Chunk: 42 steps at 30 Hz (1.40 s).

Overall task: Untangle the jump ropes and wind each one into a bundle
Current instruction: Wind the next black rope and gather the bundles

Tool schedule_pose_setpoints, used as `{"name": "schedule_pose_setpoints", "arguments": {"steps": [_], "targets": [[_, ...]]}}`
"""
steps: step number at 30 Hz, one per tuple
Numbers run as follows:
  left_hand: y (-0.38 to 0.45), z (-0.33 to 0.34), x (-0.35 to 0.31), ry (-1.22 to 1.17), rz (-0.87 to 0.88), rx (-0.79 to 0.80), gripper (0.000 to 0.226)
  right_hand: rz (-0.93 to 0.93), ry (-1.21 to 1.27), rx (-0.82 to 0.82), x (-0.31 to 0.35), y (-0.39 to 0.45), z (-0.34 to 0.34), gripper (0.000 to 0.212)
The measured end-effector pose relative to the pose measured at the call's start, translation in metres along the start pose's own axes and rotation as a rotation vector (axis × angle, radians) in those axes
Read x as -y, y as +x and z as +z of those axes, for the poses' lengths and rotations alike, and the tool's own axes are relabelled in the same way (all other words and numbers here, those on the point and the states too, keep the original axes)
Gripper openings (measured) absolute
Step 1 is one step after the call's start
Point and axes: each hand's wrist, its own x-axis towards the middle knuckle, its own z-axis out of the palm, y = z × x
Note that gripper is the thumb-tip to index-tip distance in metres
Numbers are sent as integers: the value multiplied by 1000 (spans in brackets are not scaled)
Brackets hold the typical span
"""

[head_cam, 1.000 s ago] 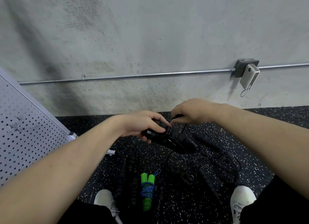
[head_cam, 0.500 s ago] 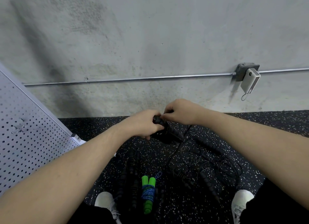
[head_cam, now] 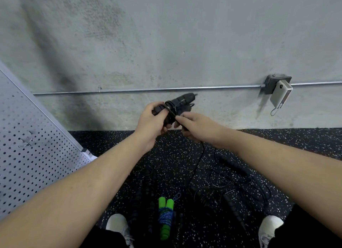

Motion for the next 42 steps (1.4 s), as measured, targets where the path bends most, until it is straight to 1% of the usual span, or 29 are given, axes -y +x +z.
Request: {"name": "schedule_pose_setpoints", "arguments": {"steps": [2, 4, 5, 8, 10, 11, 13, 16, 20, 23, 29, 32, 35, 37, 40, 42], "targets": [[1, 1, -5, -204, -97, 8, 13, -11, -61, 7, -1, -4, -2, 33], [1, -1, -9, -352, -170, 37, 10, -41, -130, -49, -2, -5, -7, 30], [0, -1, -11, -416, -204, 66, 10, -45, -127, -73, -3, -5, -9, 29], [-9, -4, -15, -580, -307, 189, 14, -48, 39, -38, -6, -5, -16, 35], [-16, -5, -18, -663, -360, 241, 18, -116, 161, -37, -9, -4, -18, 31], [-19, -6, -19, -686, -373, 262, 19, -137, 205, -68, -10, -4, -19, 27], [-24, -6, -20, -696, -382, 295, 21, -147, 272, -139, -11, -4, -20, 22], [-29, -5, -23, -660, -362, 296, 22, -151, 306, -196, -12, -6, -20, 20], [-31, 1, -25, -474, -196, 197, 23, -123, 393, -237, -11, -5, -16, 23], [-33, 4, -20, -408, -112, 132, 25, -100, 462, -234, -13, -2, -10, 17], [-34, 7, -19, -434, -53, 107, 26, -100, 416, -229, -8, -3, -4, 18], [-33, 7, -20, -420, -18, 84, 36, -76, 445, -260, -7, -4, 0, 21], [-31, 9, -19, -393, 35, 15, 34, -71, 422, -267, -6, -3, -1, 17], [-29, 10, -20, -407, 33, 1, 31, -97, 428, -251, -5, -3, 0, 13], [-22, 8, -25, -468, -26, 21, 31, -154, 411, -227, -4, -4, -1, 11], [-16, 4, -28, -497, -71, 46, 33, -202, 285, -176, -7, -7, -6, 22]]}}
